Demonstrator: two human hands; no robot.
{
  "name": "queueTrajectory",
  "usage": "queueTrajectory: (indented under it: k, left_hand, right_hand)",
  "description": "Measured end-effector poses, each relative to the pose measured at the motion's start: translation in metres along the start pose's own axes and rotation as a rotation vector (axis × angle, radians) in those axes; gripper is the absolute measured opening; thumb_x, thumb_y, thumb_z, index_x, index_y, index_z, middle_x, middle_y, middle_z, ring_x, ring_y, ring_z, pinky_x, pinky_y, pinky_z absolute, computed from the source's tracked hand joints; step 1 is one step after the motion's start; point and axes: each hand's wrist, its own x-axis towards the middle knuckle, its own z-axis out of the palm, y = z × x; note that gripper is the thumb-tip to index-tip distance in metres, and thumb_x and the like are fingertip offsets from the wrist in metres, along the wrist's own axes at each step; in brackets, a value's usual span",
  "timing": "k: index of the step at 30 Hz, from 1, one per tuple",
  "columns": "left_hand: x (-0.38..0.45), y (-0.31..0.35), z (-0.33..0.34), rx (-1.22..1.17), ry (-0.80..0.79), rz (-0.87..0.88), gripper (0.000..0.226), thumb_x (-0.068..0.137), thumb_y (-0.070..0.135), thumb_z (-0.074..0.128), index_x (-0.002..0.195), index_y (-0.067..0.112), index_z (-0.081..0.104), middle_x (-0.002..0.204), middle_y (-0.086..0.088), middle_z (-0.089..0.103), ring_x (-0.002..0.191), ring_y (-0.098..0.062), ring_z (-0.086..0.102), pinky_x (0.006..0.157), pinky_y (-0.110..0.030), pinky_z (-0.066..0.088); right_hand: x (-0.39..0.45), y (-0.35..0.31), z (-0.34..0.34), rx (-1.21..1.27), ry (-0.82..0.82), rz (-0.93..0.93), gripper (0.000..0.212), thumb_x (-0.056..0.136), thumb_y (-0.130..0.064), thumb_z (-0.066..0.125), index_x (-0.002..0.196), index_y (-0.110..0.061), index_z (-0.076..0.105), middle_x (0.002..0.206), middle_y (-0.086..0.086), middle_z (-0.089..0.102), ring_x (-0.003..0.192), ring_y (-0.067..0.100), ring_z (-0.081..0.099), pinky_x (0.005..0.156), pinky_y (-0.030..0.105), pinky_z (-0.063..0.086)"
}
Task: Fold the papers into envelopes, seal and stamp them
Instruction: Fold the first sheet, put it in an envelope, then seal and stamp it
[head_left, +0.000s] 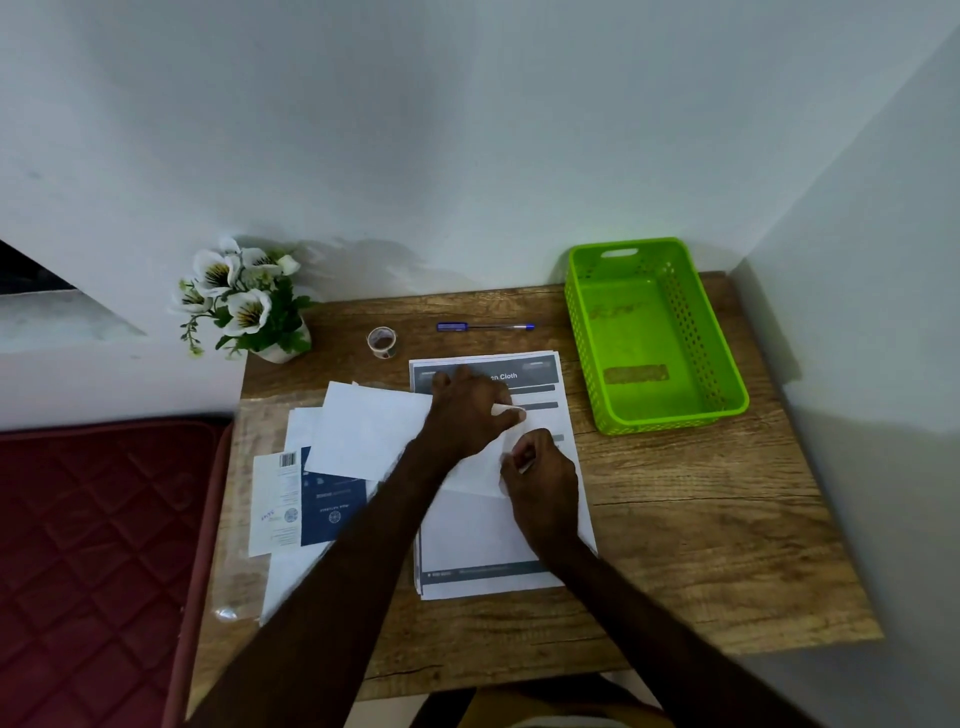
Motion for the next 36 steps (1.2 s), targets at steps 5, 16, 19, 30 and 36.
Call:
queueTrajectory:
  k: [5, 16, 19, 30, 36]
  left_hand:
    - [-0.007, -0.009, 0.003, -0.18, 0.03, 0.006, 0.021, 0.097, 0.041, 0.064, 0.108, 0.028, 0.076, 0.123, 0.011, 0.07, 0.124, -0.021, 0.044, 0.1, -0.045, 0.023]
    - [-0.007, -0.02, -0.018, -0.311, 0.116, 0.104, 0.022, 0.097, 0.041, 0.062, 0.104, 0.026, 0.076, 0.11, 0.011, 0.072, 0.113, -0.016, 0.049, 0.095, -0.046, 0.042]
    - [-0.006, -0.018, -0.022, -0.357, 0.139, 0.092, 0.027, 0.096, 0.043, 0.06, 0.1, 0.022, 0.077, 0.1, 0.016, 0.068, 0.108, -0.015, 0.052, 0.092, -0.041, 0.041]
    - [-0.001, -0.006, -0.023, -0.454, 0.249, -0.123, 0.024, 0.095, 0.032, 0.071, 0.097, 0.01, 0.077, 0.097, -0.002, 0.074, 0.091, -0.017, 0.066, 0.085, -0.035, 0.056]
    - [-0.006, 0.001, -0.024, -0.445, 0.244, -0.123, 0.019, 0.094, 0.03, 0.073, 0.094, 0.011, 0.077, 0.092, 0.001, 0.073, 0.086, -0.014, 0.066, 0.086, -0.033, 0.054]
  right_hand:
    - [0.005, -0.002, -0.004, 0.051, -0.02, 0.064, 0.02, 0.086, -0.015, 0.076, 0.089, -0.021, 0.057, 0.074, -0.008, 0.061, 0.07, 0.013, 0.059, 0.063, 0.022, 0.043]
    - [0.056, -0.01, -0.026, 0.165, -0.157, -0.017, 0.038, 0.093, -0.06, 0.061, 0.073, -0.029, 0.073, 0.075, -0.006, 0.064, 0.074, 0.013, 0.06, 0.066, 0.031, 0.047]
    - [0.06, -0.019, -0.032, 0.364, -0.239, -0.026, 0.029, 0.096, -0.03, 0.07, 0.068, -0.027, 0.069, 0.069, -0.005, 0.062, 0.066, 0.004, 0.055, 0.062, 0.022, 0.041]
    - [0.04, -0.002, -0.028, 0.371, -0.28, 0.015, 0.012, 0.091, -0.023, 0.076, 0.082, -0.016, 0.076, 0.081, -0.002, 0.065, 0.078, 0.01, 0.063, 0.069, 0.025, 0.052]
    - [0.023, 0.012, -0.037, 0.233, -0.392, -0.041, 0.021, 0.088, -0.022, 0.079, 0.08, -0.003, 0.075, 0.075, -0.004, 0.06, 0.072, 0.008, 0.057, 0.065, 0.016, 0.044]
